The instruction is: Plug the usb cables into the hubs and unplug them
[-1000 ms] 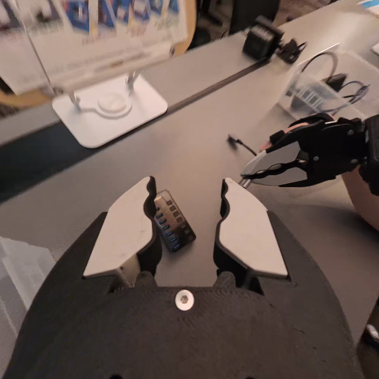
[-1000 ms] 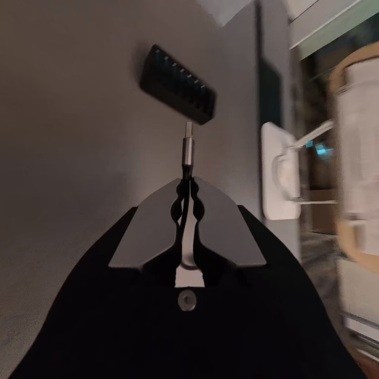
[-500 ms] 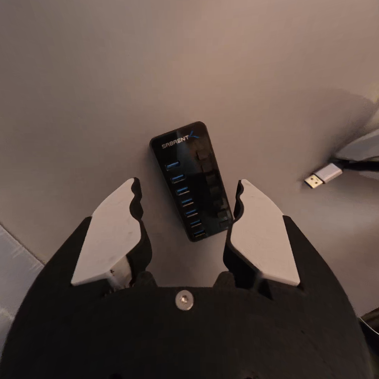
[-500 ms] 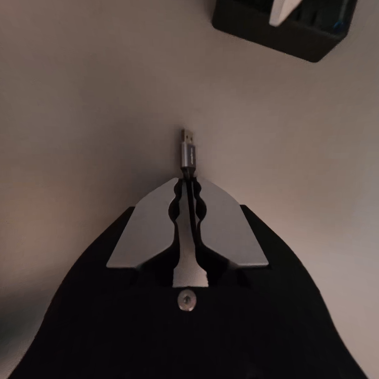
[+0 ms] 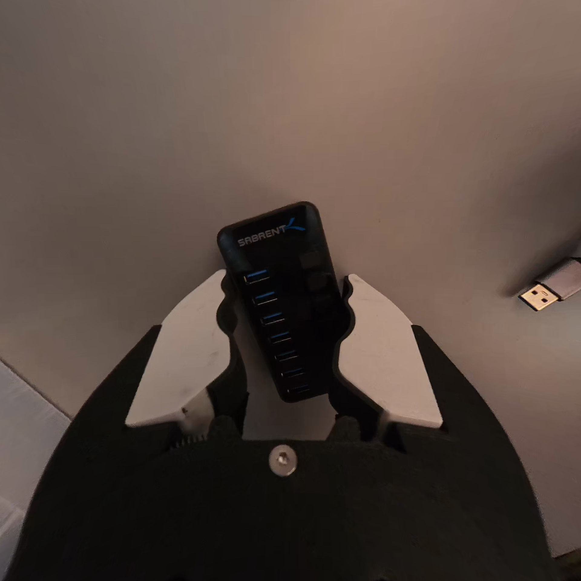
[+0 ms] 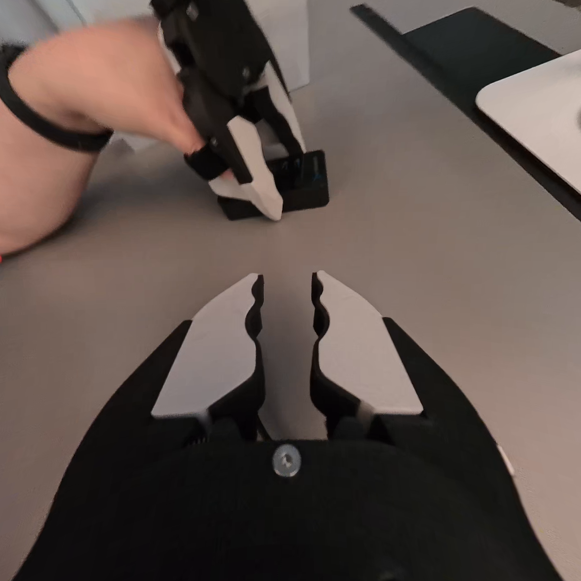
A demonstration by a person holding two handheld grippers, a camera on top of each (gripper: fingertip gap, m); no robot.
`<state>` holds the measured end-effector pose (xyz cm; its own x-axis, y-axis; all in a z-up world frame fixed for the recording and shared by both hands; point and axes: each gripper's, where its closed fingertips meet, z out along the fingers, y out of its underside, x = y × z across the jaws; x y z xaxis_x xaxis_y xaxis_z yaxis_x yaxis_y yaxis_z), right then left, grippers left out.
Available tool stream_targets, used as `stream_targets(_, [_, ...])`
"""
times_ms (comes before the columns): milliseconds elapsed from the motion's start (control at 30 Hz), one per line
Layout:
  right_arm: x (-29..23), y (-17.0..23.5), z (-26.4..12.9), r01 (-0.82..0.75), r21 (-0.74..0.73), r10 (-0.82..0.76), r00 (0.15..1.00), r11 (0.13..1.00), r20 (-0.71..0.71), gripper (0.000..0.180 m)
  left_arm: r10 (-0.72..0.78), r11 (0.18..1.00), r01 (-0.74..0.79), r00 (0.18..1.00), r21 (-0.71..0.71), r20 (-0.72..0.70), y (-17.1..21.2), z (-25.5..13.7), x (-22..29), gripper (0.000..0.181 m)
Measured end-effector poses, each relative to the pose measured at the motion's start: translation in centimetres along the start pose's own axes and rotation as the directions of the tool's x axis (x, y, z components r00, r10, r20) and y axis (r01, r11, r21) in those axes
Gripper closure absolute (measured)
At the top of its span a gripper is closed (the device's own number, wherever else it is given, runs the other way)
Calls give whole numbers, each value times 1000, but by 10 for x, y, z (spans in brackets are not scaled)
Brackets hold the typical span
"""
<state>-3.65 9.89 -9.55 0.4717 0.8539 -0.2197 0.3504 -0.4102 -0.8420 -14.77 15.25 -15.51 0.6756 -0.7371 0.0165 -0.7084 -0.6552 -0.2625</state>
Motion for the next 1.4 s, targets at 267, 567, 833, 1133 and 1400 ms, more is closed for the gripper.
stream_targets(267, [23,-2,8,-363,97,362,932,927,21,149,92,983,-87,995,162,-28,-28,-14,17,120])
stream_targets(567, [9,-39,2,-594,234,518,795,769,315,121,263,892,-239,965,383,-9,-63,-51,90,120])
stream_targets(833, [8,-35,-5,-446,201,410,890,872,198,151,341,853,-298,940,429,-26,-61,-63,102,102])
stream_targets(1133, [-37,-69,-46,-365,245,224,859,898,461,151,370,842,156,528,516,-764,-52,-136,123,137])
stream_targets(1400, [-66,-62,-42,-278,162,155,835,947,528,151,451,818,119,474,563,-756,-50,-139,138,155])
